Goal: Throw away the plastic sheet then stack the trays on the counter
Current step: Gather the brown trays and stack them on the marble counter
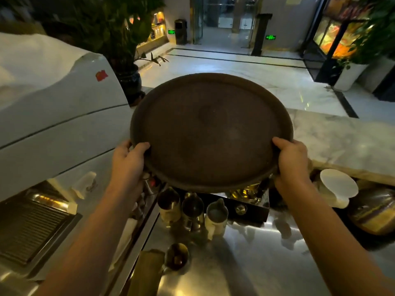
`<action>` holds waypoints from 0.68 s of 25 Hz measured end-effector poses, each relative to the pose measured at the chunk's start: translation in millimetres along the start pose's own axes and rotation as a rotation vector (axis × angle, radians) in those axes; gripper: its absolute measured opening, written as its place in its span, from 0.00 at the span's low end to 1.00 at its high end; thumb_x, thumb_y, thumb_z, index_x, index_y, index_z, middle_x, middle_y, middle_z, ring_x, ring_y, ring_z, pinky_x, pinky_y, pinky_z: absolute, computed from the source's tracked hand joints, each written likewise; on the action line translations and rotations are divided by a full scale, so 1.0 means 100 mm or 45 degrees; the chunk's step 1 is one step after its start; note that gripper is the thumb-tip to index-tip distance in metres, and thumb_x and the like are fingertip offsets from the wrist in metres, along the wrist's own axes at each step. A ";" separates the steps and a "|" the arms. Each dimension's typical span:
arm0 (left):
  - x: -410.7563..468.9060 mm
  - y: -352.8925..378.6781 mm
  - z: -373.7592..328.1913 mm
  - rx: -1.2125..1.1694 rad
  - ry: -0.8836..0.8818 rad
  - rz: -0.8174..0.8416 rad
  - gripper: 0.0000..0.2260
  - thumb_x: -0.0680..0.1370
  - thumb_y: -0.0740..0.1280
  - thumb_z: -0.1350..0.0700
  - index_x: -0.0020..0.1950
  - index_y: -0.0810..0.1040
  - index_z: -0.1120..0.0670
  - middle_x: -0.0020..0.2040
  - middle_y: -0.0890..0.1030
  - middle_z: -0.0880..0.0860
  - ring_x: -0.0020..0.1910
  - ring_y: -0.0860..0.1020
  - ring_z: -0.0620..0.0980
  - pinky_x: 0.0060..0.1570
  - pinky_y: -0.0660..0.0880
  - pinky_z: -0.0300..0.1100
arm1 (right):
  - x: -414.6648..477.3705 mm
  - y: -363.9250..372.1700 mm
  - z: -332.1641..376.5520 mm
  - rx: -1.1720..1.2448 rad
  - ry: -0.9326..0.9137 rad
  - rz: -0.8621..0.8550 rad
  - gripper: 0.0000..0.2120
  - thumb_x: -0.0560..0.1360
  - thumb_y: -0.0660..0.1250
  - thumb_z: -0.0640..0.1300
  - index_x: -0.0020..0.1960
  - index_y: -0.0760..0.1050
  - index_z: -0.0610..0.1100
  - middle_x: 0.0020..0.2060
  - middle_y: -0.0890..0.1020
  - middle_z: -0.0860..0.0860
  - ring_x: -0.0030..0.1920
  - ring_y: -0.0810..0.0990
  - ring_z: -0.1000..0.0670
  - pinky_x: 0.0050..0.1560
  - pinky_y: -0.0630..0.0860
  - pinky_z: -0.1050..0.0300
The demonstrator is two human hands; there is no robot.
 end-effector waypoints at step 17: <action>3.21 1.16 -0.03 0.535 -0.057 0.068 0.18 0.75 0.61 0.59 0.64 0.72 0.61 0.60 0.78 0.61 0.55 0.78 0.60 0.55 0.79 0.54 | 2.38 1.79 -0.07 -0.625 0.106 0.033 0.11 0.77 0.57 0.40 0.58 0.68 0.39 0.53 0.77 0.37 0.40 0.81 0.42 0.24 0.78 0.55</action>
Point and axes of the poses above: each hand's wrist, its own x-axis towards the middle knuckle, its own y-axis out of the palm, z = x × y, the point moved 9 cm from there along x, towards the middle knuckle
